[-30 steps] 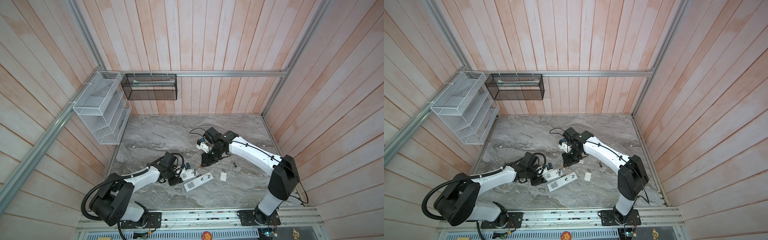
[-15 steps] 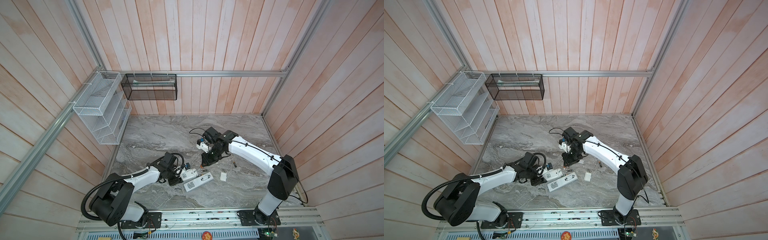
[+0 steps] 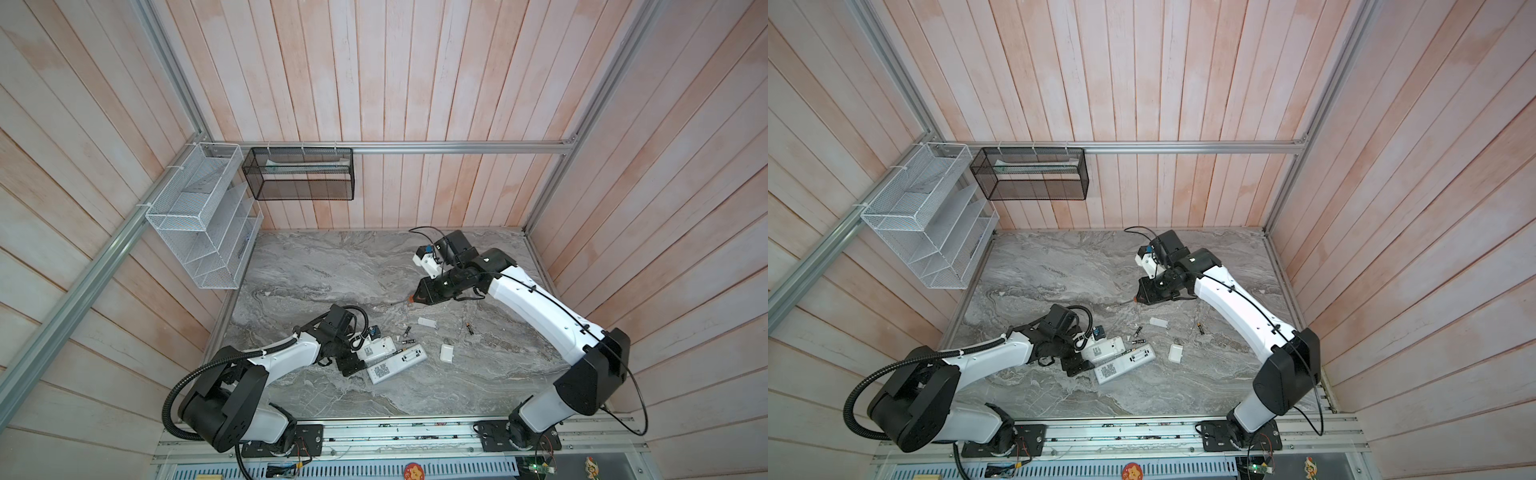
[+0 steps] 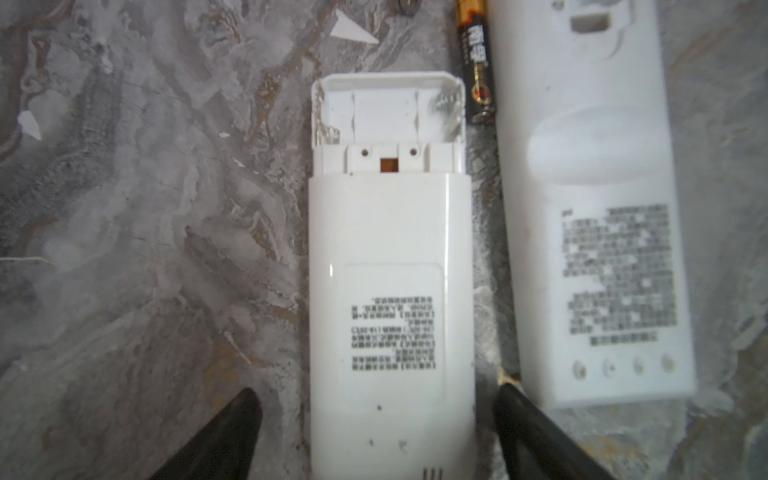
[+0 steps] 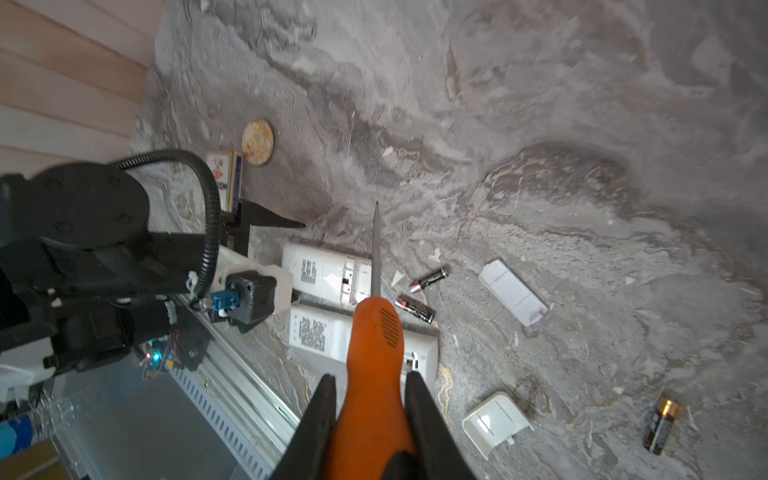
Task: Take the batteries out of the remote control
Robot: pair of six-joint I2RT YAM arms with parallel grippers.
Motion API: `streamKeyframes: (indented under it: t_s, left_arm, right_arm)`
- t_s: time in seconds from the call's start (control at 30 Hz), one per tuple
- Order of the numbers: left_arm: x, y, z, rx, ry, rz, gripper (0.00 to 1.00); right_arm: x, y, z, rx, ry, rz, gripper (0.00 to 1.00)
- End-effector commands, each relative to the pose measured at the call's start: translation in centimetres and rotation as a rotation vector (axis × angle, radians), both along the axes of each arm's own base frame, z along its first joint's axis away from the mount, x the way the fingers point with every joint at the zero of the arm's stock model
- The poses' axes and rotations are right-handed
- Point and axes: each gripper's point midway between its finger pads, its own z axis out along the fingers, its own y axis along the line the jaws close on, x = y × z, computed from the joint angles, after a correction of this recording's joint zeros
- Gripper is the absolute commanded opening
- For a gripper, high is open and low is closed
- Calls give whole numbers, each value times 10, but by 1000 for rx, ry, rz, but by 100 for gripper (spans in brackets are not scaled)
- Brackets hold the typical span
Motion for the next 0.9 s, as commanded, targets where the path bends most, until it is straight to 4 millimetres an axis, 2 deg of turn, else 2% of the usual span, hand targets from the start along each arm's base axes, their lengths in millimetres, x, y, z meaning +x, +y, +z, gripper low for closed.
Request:
streamKeyframes:
  t_s: [0.0, 0.1, 0.2, 0.3, 0.37, 0.43, 0.53, 0.6, 0.67, 0.7, 0.77, 0.87]
  left_arm:
    - [9, -4, 11, -6, -34, 4, 100]
    - [17, -5, 26, 8, -41, 18, 100]
    - [32, -7, 56, 13, -76, 50, 100]
    - [46, -16, 98, -39, -138, 64, 100]
    - [57, -25, 137, -128, -198, 93, 100]
    - [68, -36, 179, -266, -237, 149, 100]
    - [81, -51, 251, -590, -219, 263, 100]
    - [88, -50, 300, -890, -102, 382, 100]
    - [90, -48, 335, -1143, 32, 439, 100]
    - [92, -46, 348, -1253, 89, 460, 100]
    - [96, -46, 361, -1407, 204, 498, 100]
    - [100, -48, 368, -1533, 354, 518, 100]
  right_arm:
    - [16, -1, 33, 128, -111, -65, 7]
    - [23, -2, 63, 250, -228, -93, 7]
    - [27, -8, 90, 358, -366, -128, 7]
    - [29, -18, 109, 439, -467, -175, 7]
    - [29, -24, 119, 478, -511, -189, 7]
    - [30, -27, 126, 502, -543, -194, 7]
    - [30, -27, 134, 545, -568, -191, 7]
    - [28, -23, 139, 594, -576, -179, 7]
    - [26, -21, 145, 645, -581, -174, 6]
    - [25, -19, 149, 670, -588, -168, 6]
    - [23, -17, 156, 714, -601, -157, 6]
    - [20, -12, 162, 770, -607, -134, 6]
